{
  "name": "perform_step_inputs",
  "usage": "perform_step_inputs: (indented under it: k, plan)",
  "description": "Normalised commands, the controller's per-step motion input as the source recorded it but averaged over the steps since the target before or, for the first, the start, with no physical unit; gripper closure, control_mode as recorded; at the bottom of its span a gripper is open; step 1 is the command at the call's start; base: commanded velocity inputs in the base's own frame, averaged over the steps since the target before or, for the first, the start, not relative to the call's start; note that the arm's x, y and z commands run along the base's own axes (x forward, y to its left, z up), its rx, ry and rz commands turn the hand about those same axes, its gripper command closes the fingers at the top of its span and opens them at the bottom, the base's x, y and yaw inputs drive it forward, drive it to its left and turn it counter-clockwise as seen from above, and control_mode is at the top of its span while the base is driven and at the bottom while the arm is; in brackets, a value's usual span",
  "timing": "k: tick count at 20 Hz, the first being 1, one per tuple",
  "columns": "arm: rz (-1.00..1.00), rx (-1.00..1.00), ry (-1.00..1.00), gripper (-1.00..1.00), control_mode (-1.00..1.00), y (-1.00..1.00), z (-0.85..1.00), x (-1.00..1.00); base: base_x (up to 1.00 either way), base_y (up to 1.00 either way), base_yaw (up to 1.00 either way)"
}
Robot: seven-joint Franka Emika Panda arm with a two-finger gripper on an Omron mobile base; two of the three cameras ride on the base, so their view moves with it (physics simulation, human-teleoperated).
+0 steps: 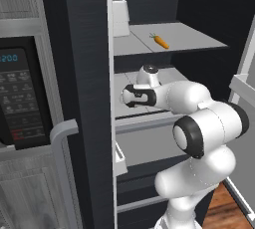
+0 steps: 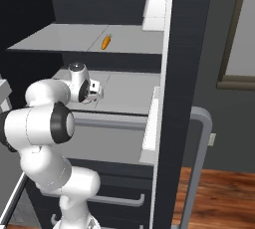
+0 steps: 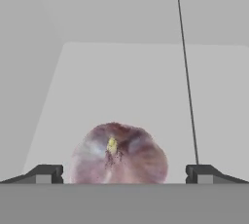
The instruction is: Retrieve the bottle and the shaker from the cabinet and place them next to the mixing bowl on the counter. Then add garlic from the fridge to the mixing bowl.
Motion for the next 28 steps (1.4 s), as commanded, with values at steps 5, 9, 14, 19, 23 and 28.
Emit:
perform_step_inputs:
  k: [5,9,14,19,23,28]
  plan:
    - [0.00,0.00,0.00,-1.00,-1.00,0.00,-0.02,0.00,0.00,0.00,0.00]
    - [0.00,0.00,0.00,-1.00,-1.00,0.00,-0.12,0.00,0.00,0.00,0.00]
    - [0.00,0.00,0.00,-1.00,-1.00,0.00,-0.11,0.00,0.00,0.00,0.00]
    - [0.00,0.00,0.00,-1.00,-1.00,0.00,0.00,0.00,0.00,0.00,0.00]
    - [0.00,0.00,0.00,-1.00,-1.00,0.00,0.00,0.00,0.00,0.00,0.00]
    - [0.00,0.00,0.00,1.00,-1.00,0.00,0.00,0.00,0.00,0.00,0.00]
